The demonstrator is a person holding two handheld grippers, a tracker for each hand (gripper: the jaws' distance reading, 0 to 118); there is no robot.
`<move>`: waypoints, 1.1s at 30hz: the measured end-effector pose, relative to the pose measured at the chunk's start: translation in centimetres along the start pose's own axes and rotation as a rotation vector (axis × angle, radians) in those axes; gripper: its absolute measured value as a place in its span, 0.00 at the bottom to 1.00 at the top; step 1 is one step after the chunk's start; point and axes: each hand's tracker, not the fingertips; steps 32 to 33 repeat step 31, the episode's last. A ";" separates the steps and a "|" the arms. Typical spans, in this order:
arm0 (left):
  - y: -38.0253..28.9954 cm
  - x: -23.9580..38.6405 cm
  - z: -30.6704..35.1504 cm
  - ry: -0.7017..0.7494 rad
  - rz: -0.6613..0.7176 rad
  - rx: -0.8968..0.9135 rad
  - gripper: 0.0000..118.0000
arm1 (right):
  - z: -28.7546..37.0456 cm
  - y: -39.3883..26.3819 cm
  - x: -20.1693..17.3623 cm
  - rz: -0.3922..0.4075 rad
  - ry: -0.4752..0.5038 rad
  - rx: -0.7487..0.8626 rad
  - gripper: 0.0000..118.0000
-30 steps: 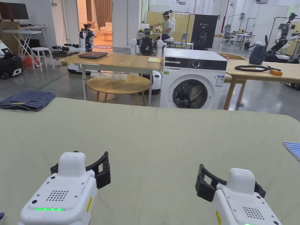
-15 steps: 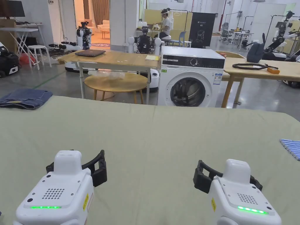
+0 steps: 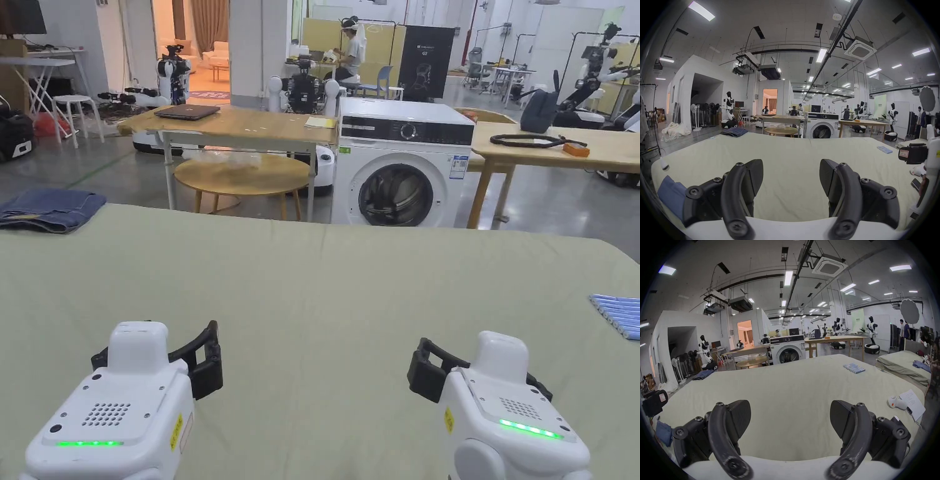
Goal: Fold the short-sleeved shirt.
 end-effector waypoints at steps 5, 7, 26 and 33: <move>0.5 0.2 0.2 0.009 -0.018 0.011 0.61 | -0.1 0.0 0.1 0.006 0.003 -0.003 0.86; 0.7 0.3 0.2 0.018 -0.026 0.012 0.61 | -0.1 -0.1 0.1 0.013 0.000 0.003 0.86; 0.8 -0.5 -0.7 0.039 -0.057 0.013 0.61 | -0.1 0.4 -0.4 0.067 -0.019 0.053 0.86; 1.0 -0.6 -0.5 0.041 -0.056 0.009 0.61 | -0.6 0.9 -0.2 0.036 0.031 -0.003 0.86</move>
